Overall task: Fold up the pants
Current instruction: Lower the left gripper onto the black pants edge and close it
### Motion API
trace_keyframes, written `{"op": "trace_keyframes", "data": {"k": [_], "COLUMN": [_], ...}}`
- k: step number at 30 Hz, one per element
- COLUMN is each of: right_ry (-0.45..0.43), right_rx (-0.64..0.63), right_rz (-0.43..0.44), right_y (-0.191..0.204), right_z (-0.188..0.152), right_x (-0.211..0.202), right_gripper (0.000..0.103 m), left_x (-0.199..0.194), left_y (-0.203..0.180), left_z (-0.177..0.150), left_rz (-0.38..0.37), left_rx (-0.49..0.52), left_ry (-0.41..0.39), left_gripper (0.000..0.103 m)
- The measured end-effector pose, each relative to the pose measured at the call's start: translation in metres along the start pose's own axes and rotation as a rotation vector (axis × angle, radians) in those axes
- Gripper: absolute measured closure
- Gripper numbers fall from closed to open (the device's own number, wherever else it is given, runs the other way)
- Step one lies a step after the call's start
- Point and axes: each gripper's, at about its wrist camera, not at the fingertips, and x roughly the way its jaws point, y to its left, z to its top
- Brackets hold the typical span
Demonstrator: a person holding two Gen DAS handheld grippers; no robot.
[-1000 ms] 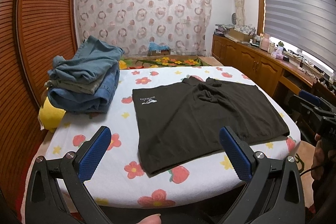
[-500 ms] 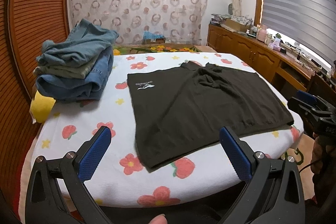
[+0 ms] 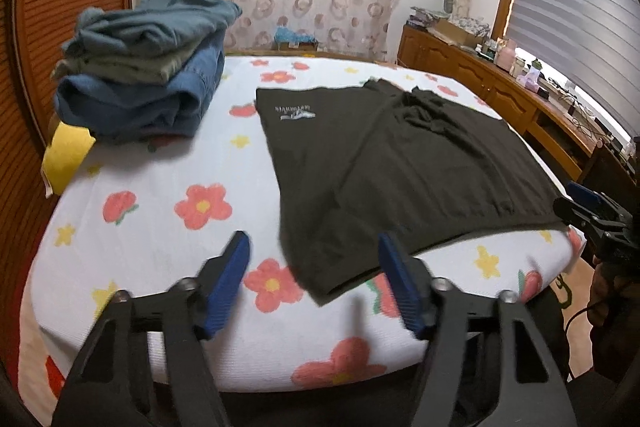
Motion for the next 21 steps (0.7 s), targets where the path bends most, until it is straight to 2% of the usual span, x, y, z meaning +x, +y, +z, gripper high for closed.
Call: {"op": "trace_keyframes", "data": {"k": [3, 7, 10, 12, 17, 18, 21], "right_ry": [0.018, 0.034, 0.043, 0.054, 0.067, 0.068, 0.070], "right_rx": [-0.004, -0.008, -0.013, -0.018, -0.029, -0.030, -0.032], "right_rz": [0.000, 0.006, 0.015, 0.029, 0.036, 0.036, 0.038], "right_y": [0.001, 0.004, 0.001, 0.001, 0.000, 0.000, -0.001], "right_z": [0.001, -0.001, -0.002, -0.004, -0.007, -0.007, -0.006], "right_x": [-0.002, -0.007, -0.010, -0.012, -0.016, -0.018, -0.018], "right_gripper": [0.002, 0.003, 0.006, 0.015, 0.020, 0.020, 0.021], "left_x": [0.004, 0.008, 0.013, 0.015, 0.016, 0.017, 0.018], "left_y": [0.002, 0.003, 0.005, 0.006, 0.006, 0.006, 0.005], "left_z": [-0.004, -0.007, -0.010, -0.011, -0.011, -0.011, -0.009], "left_rz": [-0.021, -0.020, -0.021, -0.020, -0.013, -0.014, -0.067], "left_rx": [0.004, 0.017, 0.013, 0.012, 0.029, 0.036, 0.041], "left_ry": [0.017, 0.028, 0.045, 0.047, 0.043, 0.043, 0.048], "left_gripper": [0.058, 0.067, 0.067, 0.067, 0.067, 0.070, 0.092]}}
